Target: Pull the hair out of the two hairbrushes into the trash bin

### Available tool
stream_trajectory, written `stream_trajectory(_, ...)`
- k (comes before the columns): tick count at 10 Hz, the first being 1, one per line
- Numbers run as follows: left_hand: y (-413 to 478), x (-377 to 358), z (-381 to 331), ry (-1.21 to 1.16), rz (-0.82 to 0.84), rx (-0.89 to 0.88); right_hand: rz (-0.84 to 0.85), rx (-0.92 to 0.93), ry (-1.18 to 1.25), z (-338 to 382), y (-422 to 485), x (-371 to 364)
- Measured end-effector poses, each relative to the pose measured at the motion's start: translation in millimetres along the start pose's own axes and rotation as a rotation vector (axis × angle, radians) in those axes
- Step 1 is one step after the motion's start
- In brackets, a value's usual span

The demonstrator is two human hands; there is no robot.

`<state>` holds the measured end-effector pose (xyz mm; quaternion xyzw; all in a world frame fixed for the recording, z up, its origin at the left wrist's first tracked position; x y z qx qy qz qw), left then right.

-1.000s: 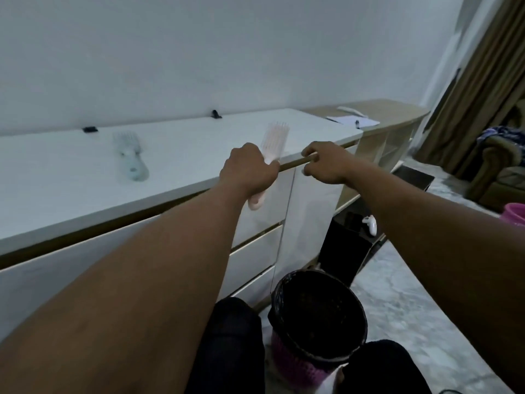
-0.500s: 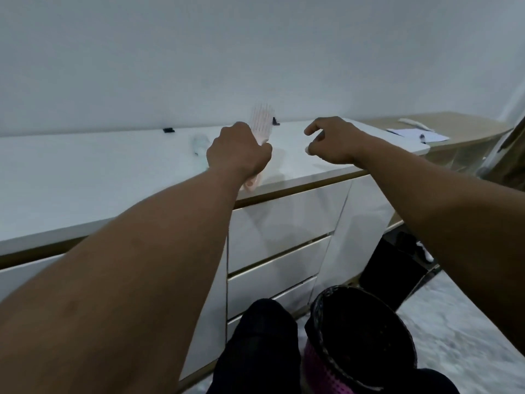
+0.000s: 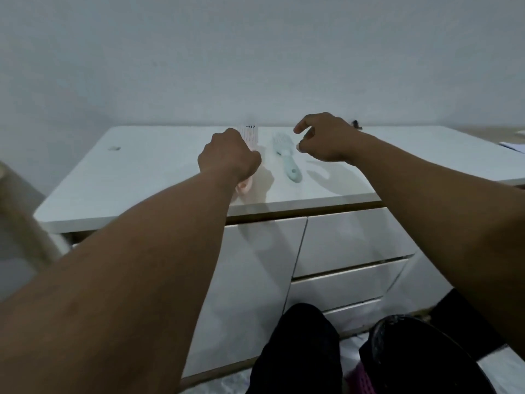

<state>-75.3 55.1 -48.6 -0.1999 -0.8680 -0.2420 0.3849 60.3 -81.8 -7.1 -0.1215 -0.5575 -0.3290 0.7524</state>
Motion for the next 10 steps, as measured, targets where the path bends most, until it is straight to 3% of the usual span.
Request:
stream_trajectory(7,48,-29,11,0.072,0.087,0.052,-0.040,-0.009,0.015,-15,60,-28)
stream_trajectory(10,34,-17,-15,0.075,-0.051,0.041,-0.021,-0.024,-0.005,-14,34,1)
Point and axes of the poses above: each hand's wrist, its own y-axis towards the middle knuckle, its own x-axis out of the back of the hand, z = x × y, the point moved 3 cm from there along y, towards the middle knuckle, and after that the axes turned 5 degrees about -y, right-handed, at the moved point
